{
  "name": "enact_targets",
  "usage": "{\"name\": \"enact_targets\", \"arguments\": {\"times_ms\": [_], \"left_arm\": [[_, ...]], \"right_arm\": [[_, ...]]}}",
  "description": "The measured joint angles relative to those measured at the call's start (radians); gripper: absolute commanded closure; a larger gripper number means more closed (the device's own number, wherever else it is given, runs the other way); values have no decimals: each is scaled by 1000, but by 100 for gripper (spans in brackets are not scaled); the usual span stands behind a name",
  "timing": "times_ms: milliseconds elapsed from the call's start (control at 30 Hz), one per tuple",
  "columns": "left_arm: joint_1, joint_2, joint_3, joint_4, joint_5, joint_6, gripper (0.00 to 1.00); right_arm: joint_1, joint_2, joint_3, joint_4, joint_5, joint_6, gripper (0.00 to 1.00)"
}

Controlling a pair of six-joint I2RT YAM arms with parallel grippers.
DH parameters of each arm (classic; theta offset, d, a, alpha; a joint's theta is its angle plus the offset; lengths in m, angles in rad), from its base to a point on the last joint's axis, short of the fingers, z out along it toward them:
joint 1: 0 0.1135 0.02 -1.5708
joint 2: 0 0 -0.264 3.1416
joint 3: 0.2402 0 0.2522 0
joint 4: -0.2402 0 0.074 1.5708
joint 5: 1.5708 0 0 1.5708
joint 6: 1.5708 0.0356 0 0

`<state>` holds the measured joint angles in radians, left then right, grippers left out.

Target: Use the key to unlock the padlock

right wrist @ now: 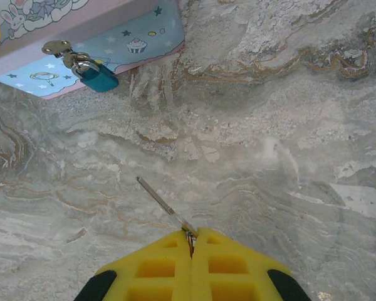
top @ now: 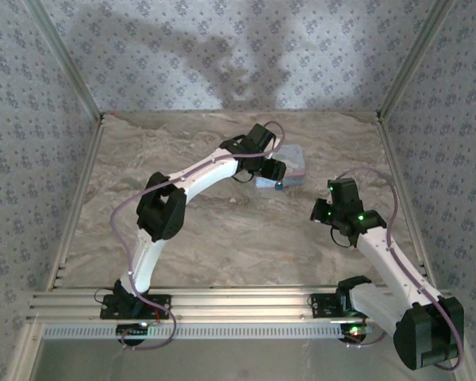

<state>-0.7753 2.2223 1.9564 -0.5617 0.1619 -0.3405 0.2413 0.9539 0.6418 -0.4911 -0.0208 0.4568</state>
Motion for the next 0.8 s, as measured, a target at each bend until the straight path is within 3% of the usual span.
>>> {"name": "enact_targets", "arguments": {"times_ms": [533, 800], "left_arm": [[-20, 58, 93, -142, -82, 67, 38], [-20, -62, -115, -47, -97, 79, 38]], "right_arm": [[-3, 0, 0, -8, 0, 0, 100], [-3, 0, 0, -10, 0, 0, 100]]}}
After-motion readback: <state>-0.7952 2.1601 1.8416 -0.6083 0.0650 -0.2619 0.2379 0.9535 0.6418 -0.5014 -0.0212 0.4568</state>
